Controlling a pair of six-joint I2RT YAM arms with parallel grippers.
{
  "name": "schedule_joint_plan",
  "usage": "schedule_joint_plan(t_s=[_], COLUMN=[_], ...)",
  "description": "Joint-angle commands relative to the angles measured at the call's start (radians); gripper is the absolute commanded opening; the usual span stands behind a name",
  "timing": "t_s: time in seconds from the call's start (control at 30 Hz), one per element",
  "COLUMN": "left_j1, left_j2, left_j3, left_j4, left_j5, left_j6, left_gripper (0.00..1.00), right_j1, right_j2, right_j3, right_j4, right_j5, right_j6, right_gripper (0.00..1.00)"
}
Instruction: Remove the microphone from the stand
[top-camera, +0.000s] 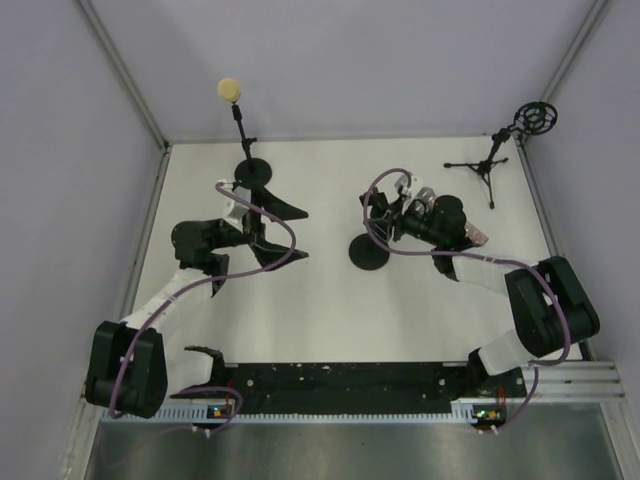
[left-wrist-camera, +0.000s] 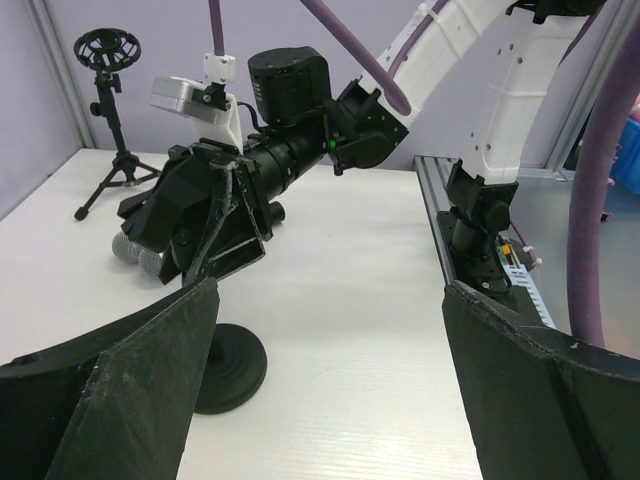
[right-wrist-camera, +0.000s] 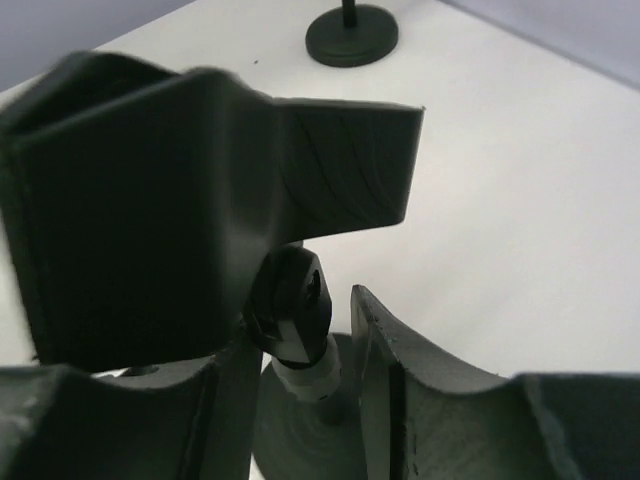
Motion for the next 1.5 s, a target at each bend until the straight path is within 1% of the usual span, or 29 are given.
schedule_joint_plan(t_s=[0.0,0.07,0.13,0.33,0.4,0.43,0.53,0.63,0.73,0.8,0.87,0.93,1.07,1.1,1.13,1.23,1.27,1.37,1.47], left_j1=[0.006,0.006,0.006,0.006,0.006,0.006,0.006,0.007,0.007,0.007,0.007,0.007,0.007,0.007,0.007,0.007,0.007,0.007,0.007], left_j2=[-0.022,-0.021,-0.022,-0.031,-0.031,-0.03,-0.027,-0.025,-0.024,-0.024,-0.022,-0.019,-0.013,-0.013,-0.012,-0.018,-0.018,-0.019,-0.019], left_j3=[-0.009,-0.006,-0.008,-0.008,-0.006,-0.008,-0.006,-0.006,-0.006,-0.006,-0.006,-0.003,-0.003,-0.002,-0.002,-0.003,-0.003,-0.003,-0.005], left_j4=[0.026,0.028,0.029,0.026,0.025,0.023,0.022,0.02,0.02,0.02,0.02,0.02,0.025,0.025,0.025,0.025,0.022,0.02,0.017], left_j5=[-0.014,-0.014,-0.016,-0.016,-0.016,-0.016,-0.016,-0.014,-0.016,-0.013,-0.011,-0.013,-0.014,-0.014,-0.014,-0.014,-0.014,-0.016,-0.017], left_j6=[0.017,0.014,0.013,0.011,0.013,0.016,0.017,0.019,0.017,0.017,0.017,0.014,0.008,0.011,0.009,0.009,0.009,0.014,0.017], left_gripper=[0.99,0.99,0.99,0.99,0.99,0.99,0.99,0.99,0.99,0.99,0.99,0.99,0.99,0.99,0.99,0.99,0.99,0.99,0.99], right_j1=[-0.014,-0.021,-0.025,-0.042,-0.042,-0.042,-0.042,-0.042,-0.042,-0.044,-0.044,-0.044,-0.042,-0.044,-0.044,-0.044,-0.044,-0.045,-0.042], right_j2=[-0.079,-0.104,-0.118,-0.136,-0.136,-0.132,-0.118,-0.095,-0.075,-0.069,-0.066,-0.067,-0.067,-0.066,-0.067,-0.063,-0.06,-0.044,-0.032], right_j3=[0.008,0.008,0.005,-0.021,-0.022,-0.019,-0.019,-0.015,-0.013,-0.013,-0.003,0.005,-0.018,-0.018,-0.016,-0.012,-0.007,0.004,0.004], right_j4=[-0.093,-0.091,-0.088,-0.044,-0.036,-0.039,-0.047,-0.08,-0.105,-0.116,-0.145,-0.211,-0.245,-0.243,-0.237,-0.199,-0.196,-0.188,-0.171], right_j5=[0.001,0.005,0.008,-0.016,-0.027,-0.031,-0.05,-0.067,-0.067,-0.079,-0.093,-0.094,-0.084,-0.085,-0.087,-0.093,-0.096,-0.085,-0.056], right_j6=[0.002,0.005,0.008,0.026,0.029,0.031,0.022,-0.012,-0.075,-0.087,-0.101,-0.139,-0.204,-0.196,-0.189,-0.147,-0.135,-0.103,-0.086], right_gripper=[0.43,0.48,0.5,0.5,0.45,0.41,0.24,0.12,0.05,0.03,0.02,0.0,0.0,0.04,0.1,0.36,0.4,0.47,0.49])
